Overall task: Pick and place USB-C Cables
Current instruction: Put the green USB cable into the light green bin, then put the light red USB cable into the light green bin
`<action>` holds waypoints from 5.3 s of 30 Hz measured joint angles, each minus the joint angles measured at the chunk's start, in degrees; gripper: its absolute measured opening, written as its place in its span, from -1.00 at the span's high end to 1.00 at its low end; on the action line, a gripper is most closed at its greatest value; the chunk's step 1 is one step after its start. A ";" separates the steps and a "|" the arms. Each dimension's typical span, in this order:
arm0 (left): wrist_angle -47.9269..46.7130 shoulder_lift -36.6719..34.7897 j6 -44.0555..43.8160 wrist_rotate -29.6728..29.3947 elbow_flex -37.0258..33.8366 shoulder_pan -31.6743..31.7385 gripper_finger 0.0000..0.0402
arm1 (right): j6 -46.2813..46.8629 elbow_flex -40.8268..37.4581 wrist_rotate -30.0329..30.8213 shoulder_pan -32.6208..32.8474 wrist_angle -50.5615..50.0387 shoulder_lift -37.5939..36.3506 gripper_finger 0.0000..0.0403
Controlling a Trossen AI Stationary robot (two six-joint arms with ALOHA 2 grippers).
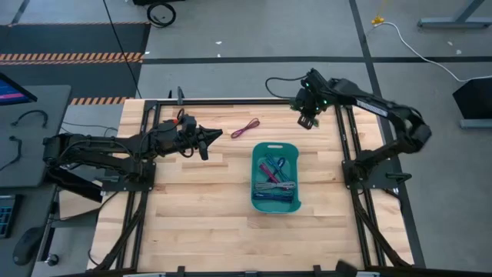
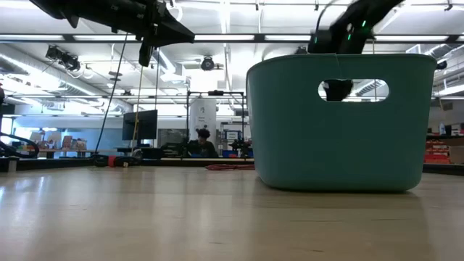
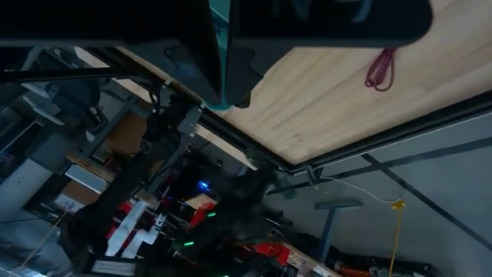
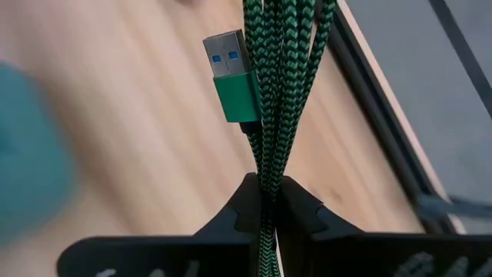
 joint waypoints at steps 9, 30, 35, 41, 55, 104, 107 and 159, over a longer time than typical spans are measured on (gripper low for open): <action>0.02 0.00 0.25 0.00 0.00 0.00 0.93 | 17.69 0.02 -6.13 21.68 4.02 -11.42 0.90; 0.02 0.00 0.01 9.79 0.00 -0.04 0.93 | 22.96 12.72 -1.09 41.82 -3.74 14.03 0.90; -0.02 0.00 -0.05 11.91 0.00 -0.05 0.91 | 14.90 15.61 -0.50 41.84 -7.44 20.09 0.90; -0.01 0.00 -0.08 12.09 0.00 -0.06 0.95 | 13.43 15.65 3.68 41.77 -8.23 23.97 0.90; 0.01 0.00 -0.03 12.11 0.02 -0.07 0.92 | 13.03 15.67 8.58 41.12 -6.39 25.65 0.71; -35.20 25.01 5.99 17.76 25.61 19.48 0.75 | 24.75 3.01 10.87 23.17 14.08 -20.56 0.35; -35.60 30.86 4.80 20.25 27.88 21.76 0.65 | 30.08 -3.03 8.29 23.34 19.53 -22.27 0.35; -36.70 51.37 19.51 13.03 30.99 18.73 0.95 | 40.92 -11.47 7.98 24.15 30.91 -29.41 0.36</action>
